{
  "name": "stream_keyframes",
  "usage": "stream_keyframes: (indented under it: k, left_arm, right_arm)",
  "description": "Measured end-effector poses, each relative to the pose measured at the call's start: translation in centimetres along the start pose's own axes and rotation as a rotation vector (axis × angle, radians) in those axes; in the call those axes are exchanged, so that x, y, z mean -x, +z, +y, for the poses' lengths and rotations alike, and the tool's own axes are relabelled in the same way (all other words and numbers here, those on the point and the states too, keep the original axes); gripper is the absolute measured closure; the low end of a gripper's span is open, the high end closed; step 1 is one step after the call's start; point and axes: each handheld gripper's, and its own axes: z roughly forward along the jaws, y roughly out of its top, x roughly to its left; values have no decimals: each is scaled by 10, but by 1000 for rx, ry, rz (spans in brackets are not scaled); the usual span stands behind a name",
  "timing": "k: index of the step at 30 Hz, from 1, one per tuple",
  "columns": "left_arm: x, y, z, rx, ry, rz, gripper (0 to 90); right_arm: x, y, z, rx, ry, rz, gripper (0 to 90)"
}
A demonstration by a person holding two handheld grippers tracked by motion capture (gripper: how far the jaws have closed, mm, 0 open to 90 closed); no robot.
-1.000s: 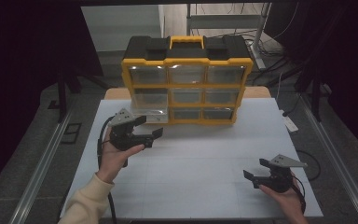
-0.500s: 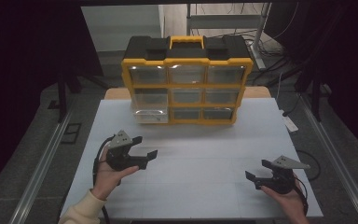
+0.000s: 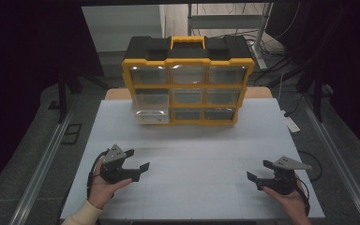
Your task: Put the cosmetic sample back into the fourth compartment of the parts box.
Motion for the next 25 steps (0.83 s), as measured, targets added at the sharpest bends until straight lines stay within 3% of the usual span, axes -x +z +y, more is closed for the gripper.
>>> stream_keyframes:
  k: [9, 25]
  left_arm:
    - [-7, 3, -11, -18, 12, 45, 178]
    - [-9, 3, -13, -22, 10, 43, 174]
  right_arm:
    - [-1, 3, 0, -6, -17, 16, 132]
    - [0, 4, 0, -7, -18, 21, 131]
